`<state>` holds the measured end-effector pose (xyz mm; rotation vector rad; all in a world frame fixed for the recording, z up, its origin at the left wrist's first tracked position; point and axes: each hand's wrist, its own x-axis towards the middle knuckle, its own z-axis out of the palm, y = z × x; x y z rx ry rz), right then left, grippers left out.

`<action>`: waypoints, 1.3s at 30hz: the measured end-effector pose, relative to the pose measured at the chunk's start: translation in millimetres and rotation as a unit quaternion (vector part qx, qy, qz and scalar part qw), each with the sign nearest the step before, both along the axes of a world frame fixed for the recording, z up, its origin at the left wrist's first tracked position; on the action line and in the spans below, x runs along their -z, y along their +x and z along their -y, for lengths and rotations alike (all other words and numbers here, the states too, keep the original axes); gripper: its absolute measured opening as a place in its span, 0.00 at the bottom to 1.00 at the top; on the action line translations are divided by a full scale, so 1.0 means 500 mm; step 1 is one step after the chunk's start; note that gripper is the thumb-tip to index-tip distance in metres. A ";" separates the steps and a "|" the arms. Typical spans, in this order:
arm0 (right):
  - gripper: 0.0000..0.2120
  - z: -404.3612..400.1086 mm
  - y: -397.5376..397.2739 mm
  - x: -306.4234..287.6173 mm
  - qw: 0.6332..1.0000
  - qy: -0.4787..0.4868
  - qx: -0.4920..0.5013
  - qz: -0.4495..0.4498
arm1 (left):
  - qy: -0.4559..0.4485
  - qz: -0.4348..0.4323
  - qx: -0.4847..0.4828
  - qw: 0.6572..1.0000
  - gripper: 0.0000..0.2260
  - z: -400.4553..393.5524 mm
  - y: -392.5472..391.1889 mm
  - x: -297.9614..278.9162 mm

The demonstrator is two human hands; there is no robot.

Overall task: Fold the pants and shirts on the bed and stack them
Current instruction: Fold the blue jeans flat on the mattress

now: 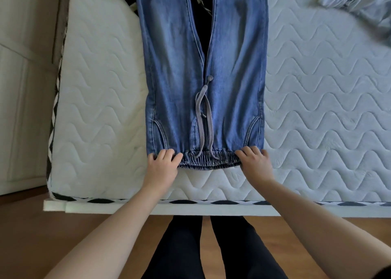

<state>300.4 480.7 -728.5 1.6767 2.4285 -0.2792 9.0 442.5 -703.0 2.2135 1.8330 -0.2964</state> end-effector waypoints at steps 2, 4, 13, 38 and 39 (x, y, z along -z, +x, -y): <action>0.17 -0.001 -0.003 -0.059 0.999 0.021 0.017 -0.040 | 0.021 0.018 0.005 1.000 0.20 -0.009 -0.010 -0.061; 0.12 -0.008 -0.005 -0.126 0.996 0.046 0.033 -0.076 | 0.040 0.034 0.009 0.999 0.18 -0.020 -0.020 -0.127; 0.03 -0.098 -0.013 -0.456 0.970 0.169 0.018 -0.171 | 0.118 0.089 0.024 0.989 0.13 -0.103 -0.049 -0.439; 0.22 -0.263 0.015 -1.140 0.883 0.347 -0.099 -0.299 | 0.330 0.198 0.116 0.916 0.12 -0.264 -0.045 -1.134; 0.22 -0.265 0.018 -1.165 0.880 0.335 -0.101 -0.321 | 0.334 0.199 0.127 0.913 0.12 -0.262 -0.044 -1.165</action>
